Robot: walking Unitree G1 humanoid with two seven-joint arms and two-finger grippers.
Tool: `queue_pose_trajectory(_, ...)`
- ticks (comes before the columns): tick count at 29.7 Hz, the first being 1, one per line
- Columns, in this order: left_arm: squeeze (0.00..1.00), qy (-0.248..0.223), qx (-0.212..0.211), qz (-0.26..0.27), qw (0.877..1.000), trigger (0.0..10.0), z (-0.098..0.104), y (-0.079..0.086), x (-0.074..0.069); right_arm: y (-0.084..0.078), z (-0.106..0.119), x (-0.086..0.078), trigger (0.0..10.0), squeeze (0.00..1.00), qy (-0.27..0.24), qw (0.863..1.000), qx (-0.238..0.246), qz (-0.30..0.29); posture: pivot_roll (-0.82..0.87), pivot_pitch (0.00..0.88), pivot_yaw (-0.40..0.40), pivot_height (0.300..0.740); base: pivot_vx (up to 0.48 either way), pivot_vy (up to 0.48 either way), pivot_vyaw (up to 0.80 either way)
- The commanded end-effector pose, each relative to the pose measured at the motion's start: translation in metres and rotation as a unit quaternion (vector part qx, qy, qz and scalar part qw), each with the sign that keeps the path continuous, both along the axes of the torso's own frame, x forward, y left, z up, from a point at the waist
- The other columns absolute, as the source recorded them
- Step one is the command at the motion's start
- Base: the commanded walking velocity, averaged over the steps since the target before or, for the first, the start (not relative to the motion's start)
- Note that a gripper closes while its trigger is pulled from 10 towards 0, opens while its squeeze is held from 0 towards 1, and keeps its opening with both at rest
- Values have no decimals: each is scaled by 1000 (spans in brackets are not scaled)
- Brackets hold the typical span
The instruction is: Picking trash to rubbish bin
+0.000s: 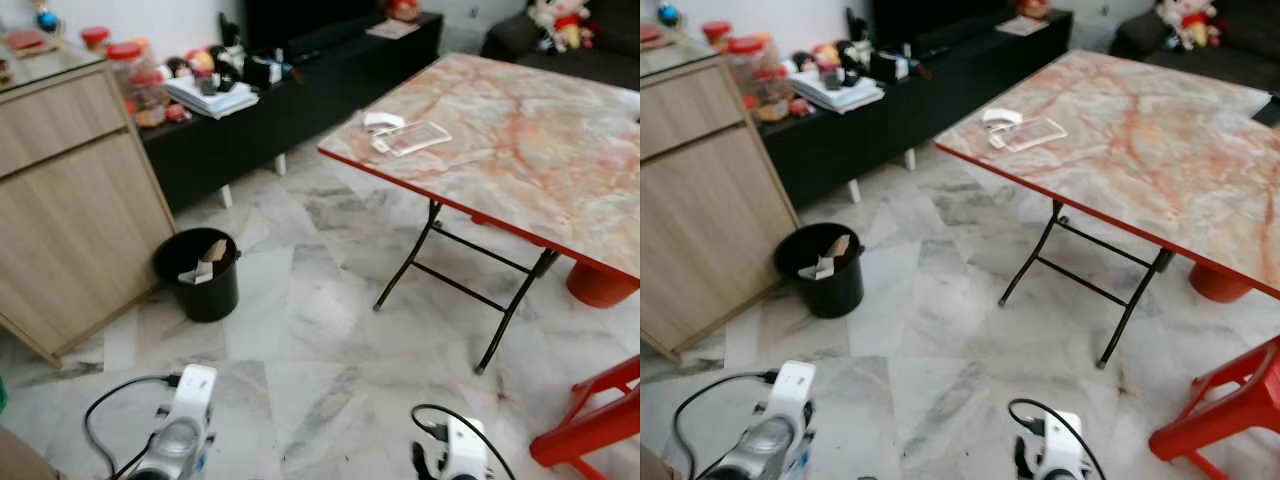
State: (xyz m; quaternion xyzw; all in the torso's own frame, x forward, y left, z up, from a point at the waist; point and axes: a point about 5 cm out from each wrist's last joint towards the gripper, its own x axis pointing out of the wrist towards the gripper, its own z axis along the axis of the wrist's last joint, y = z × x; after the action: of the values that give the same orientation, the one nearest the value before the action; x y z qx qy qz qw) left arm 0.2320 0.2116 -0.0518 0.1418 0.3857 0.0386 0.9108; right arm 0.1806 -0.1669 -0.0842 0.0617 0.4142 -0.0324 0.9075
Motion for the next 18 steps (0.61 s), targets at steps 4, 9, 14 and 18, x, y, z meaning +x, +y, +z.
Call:
queue_pose_trajectory(4,0,9,1,1,1000,10000,-3,-2,-4,-5,0,0,10000,0,1,1000,-5,-3,-99,28,18,740,0,0,775)
queue_pose_trajectory(9,0,16,6,-3,1000,10000,-5,-2,-7,-3,1,2,10000,0,-3,1000,8,-7,-98,32,15,740,0,0,310)
queue_pose_trajectory(14,0,19,5,2,1000,10000,-6,-2,-8,-3,-1,-1,10000,0,5,1000,2,1,-100,48,13,740,198,0,0)
queue_pose_trajectory(18,0,20,4,4,1000,10000,-7,-2,-9,-3,-2,-4,10000,0,8,1000,0,2,-97,52,11,740,245,0,0)
